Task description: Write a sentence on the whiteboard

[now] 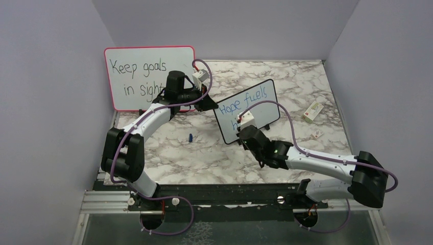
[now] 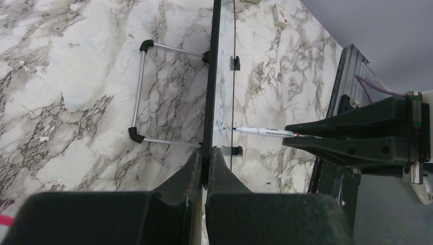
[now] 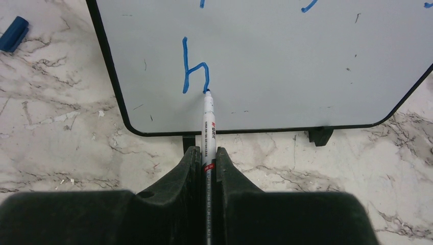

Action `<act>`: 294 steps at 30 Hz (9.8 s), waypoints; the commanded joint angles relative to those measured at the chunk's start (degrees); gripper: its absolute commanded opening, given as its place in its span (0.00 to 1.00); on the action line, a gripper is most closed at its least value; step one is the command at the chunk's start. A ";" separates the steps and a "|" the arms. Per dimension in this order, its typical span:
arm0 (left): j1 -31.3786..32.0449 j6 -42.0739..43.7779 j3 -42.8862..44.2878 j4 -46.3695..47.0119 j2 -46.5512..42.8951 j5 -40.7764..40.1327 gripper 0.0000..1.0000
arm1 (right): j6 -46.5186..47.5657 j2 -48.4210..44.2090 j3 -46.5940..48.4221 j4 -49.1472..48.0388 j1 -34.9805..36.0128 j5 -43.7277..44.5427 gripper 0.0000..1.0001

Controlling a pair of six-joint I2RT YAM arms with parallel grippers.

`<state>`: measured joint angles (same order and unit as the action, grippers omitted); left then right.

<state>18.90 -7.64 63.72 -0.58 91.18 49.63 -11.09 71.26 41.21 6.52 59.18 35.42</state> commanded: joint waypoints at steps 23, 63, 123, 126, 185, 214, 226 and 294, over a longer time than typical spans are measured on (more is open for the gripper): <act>1.29 2.17 -0.43 -5.04 0.41 -2.34 0.00 | 0.87 -1.92 -2.53 -5.33 -3.90 -3.68 0.01; 1.32 2.28 -0.28 -5.40 0.85 -2.17 0.00 | 2.98 -3.24 -2.38 -10.12 -5.79 -3.25 0.01; 1.32 2.32 -0.27 -5.40 0.67 -2.33 0.00 | 2.39 -2.58 -5.05 -2.96 -5.83 -3.21 0.01; 1.32 2.30 -0.29 -5.40 0.67 -2.34 0.00 | 2.28 -2.99 -5.25 -4.69 -5.83 -2.57 0.01; 1.36 2.76 0.00 -6.06 1.37 -2.43 0.00 | 5.66 -7.15 -6.14 -12.97 -9.35 -7.25 0.01; 1.41 2.88 0.00 -6.19 1.21 -2.60 0.00 | 3.27 -6.72 -7.78 -4.75 -9.36 -8.95 0.01; 1.41 2.85 0.00 -6.18 1.29 -2.51 0.00 | 4.20 -5.83 -6.81 -6.08 -9.91 -5.40 0.01; 1.46 3.06 0.25 -6.52 1.72 -2.71 0.00 | 3.67 -5.35 -6.76 -3.98 -11.19 -7.09 0.01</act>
<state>19.16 -6.98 64.29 -1.87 91.18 49.41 -6.61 64.97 34.54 1.15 48.29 28.62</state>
